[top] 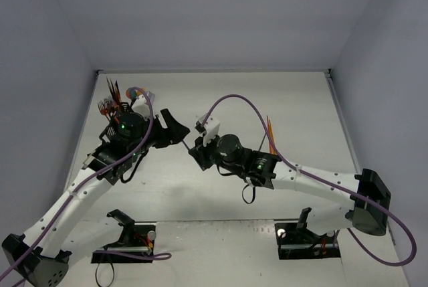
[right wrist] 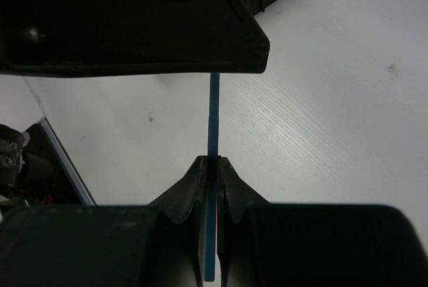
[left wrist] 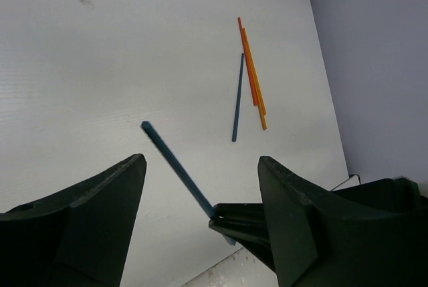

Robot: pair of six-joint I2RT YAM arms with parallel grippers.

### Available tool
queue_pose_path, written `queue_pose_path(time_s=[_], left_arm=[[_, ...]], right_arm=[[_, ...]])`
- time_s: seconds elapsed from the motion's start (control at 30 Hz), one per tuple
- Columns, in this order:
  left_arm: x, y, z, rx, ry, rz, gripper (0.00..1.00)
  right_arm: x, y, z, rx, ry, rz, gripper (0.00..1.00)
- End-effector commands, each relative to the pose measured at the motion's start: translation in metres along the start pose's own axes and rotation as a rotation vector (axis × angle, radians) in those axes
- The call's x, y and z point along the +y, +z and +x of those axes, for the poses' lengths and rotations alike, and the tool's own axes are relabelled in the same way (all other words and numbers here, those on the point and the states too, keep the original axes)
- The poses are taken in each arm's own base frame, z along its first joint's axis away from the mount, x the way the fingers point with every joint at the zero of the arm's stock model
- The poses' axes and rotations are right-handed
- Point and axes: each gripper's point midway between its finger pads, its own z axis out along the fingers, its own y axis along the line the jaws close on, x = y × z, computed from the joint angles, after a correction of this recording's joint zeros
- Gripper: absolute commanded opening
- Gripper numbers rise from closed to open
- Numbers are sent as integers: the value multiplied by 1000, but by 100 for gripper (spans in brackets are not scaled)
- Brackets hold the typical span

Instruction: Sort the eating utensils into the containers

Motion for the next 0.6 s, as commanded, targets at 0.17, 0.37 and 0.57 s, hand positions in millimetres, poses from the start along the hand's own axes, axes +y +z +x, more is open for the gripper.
queue_pose_path(time_s=[0.17, 0.37, 0.57], left_arm=[[-32, 3, -33, -156, -18, 34, 13], [-23, -9, -50, -256, 8, -9, 0], [7, -24, -68, -335, 147, -175, 0]], right_arm=[[16, -14, -43, -161, 6, -65, 0], [9, -14, -38, -156, 15, -33, 25], [-10, -19, -33, -154, 39, 65, 67]])
